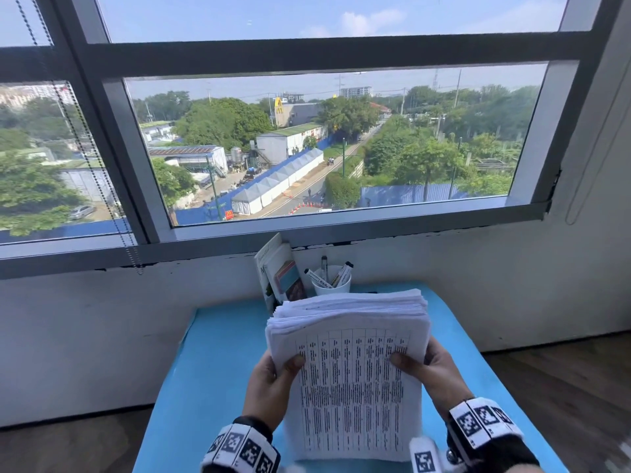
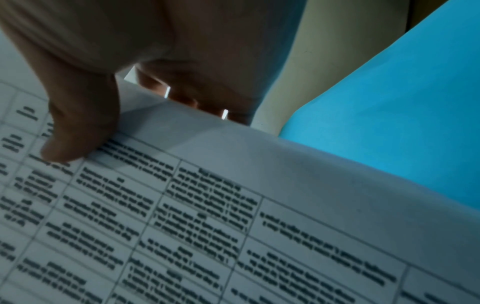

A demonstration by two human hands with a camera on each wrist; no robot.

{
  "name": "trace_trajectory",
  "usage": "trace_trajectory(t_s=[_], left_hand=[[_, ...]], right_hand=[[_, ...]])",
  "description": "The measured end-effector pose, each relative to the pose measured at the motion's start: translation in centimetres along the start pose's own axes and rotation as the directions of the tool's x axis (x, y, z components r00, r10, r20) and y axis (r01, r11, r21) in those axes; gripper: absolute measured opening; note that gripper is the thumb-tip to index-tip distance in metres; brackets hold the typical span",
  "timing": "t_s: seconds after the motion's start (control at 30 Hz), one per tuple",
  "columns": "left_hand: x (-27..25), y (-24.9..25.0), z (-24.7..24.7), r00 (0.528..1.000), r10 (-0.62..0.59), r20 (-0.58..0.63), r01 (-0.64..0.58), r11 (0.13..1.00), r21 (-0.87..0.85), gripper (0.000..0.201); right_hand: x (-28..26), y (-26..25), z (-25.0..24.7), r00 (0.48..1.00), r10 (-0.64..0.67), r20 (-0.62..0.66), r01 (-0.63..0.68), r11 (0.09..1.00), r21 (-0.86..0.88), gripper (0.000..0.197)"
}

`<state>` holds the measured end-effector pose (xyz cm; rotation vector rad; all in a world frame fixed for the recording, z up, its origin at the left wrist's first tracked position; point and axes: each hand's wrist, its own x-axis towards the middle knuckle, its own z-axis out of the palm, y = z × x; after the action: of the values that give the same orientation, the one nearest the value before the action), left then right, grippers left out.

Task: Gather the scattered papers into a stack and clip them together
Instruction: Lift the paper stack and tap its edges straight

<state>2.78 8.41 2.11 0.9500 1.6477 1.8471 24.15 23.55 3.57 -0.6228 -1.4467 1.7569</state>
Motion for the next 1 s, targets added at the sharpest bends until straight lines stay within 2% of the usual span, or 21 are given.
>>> trace_trajectory(t_s=[0.07, 0.1, 0.17, 0.27, 0.3, 0.4, 0.5, 0.53, 0.63, 0.7, 0.73, 0.8, 0.87, 0.93, 1.0], left_hand=[[-0.2, 0.0, 0.7, 1.000, 0.000, -0.001, 0.000, 1.000, -0.010, 0.017], [-0.4, 0.0, 1.0, 1.000, 0.008, -0.003, -0.008, 1.000, -0.024, 0.017], [-0.6, -0.1, 1.1, 0.999, 0.037, -0.018, -0.037, 0.999, -0.035, 0.032], [-0.2, 0.3, 1.1, 0.998, 0.040, -0.039, -0.042, 0.998, -0.055, 0.067], [0.1, 0.6, 1.1, 0.999, 0.035, -0.038, -0.038, 0.996, -0.081, 0.073], [0.9, 1.8, 0.7, 0.998, 0.069, -0.012, -0.070, 0.992, -0.102, 0.063], [1.1, 1.5, 0.2, 0.998, 0.060, 0.010, -0.058, 0.992, -0.109, 0.067], [1.1, 1.5, 0.2, 0.999, 0.048, 0.005, -0.047, 0.993, -0.110, 0.067], [1.2, 1.5, 0.4, 0.998, 0.055, -0.003, -0.055, 0.994, -0.093, 0.054], [1.3, 1.5, 0.0, 0.999, 0.048, 0.017, -0.046, 0.993, -0.112, 0.054], [1.3, 1.5, -0.3, 0.999, 0.042, 0.027, -0.038, 0.992, -0.120, 0.061], [1.2, 1.2, -0.6, 0.999, 0.016, 0.036, -0.011, 0.992, -0.123, 0.079], [1.2, 0.7, -0.3, 0.999, -0.009, 0.046, 0.016, 0.990, -0.139, 0.088], [1.3, 0.5, -0.1, 0.999, -0.020, 0.045, 0.026, 0.990, -0.140, 0.083], [1.4, 0.8, -0.3, 0.998, -0.028, 0.060, 0.036, 0.990, -0.139, 0.062]], right_hand=[[0.0, 0.4, 0.1, 0.999, 0.025, -0.023, -0.025, 0.999, -0.020, 0.088], [0.0, 0.6, 0.1, 0.999, 0.035, -0.033, -0.036, 0.999, -0.025, 0.092], [0.1, 0.7, 0.2, 0.998, 0.044, -0.050, -0.046, 0.998, -0.032, 0.098], [0.3, 0.6, 0.9, 0.998, 0.026, -0.060, -0.026, 1.000, -0.001, 0.101], [0.4, 0.4, 1.1, 0.997, 0.010, -0.070, -0.010, 1.000, 0.013, 0.100], [0.5, -0.5, 1.4, 0.996, -0.039, -0.082, 0.042, 0.999, 0.034, 0.095], [0.6, -0.7, 1.4, 0.996, -0.068, -0.065, 0.068, 0.998, 0.004, 0.093], [0.6, -0.6, 1.6, 0.997, -0.061, -0.057, 0.061, 0.998, 0.002, 0.087], [0.5, -0.8, 2.3, 0.997, -0.031, -0.067, 0.034, 0.999, 0.036, 0.040], [0.5, -1.1, 2.3, 0.996, -0.029, -0.080, 0.032, 0.999, 0.039, 0.030], [0.5, -1.3, 2.1, 0.996, -0.036, -0.082, 0.038, 0.999, 0.026, 0.029], [0.6, -1.3, 2.1, 0.996, -0.016, -0.091, 0.017, 1.000, 0.012, 0.041], [0.8, -0.9, 2.1, 0.995, 0.029, -0.095, -0.029, 1.000, -0.006, 0.051], [0.9, -0.9, 2.2, 0.995, 0.043, -0.094, -0.045, 0.999, -0.015, 0.052], [0.9, -1.1, 2.0, 0.997, 0.026, -0.069, -0.027, 1.000, -0.009, 0.047]])
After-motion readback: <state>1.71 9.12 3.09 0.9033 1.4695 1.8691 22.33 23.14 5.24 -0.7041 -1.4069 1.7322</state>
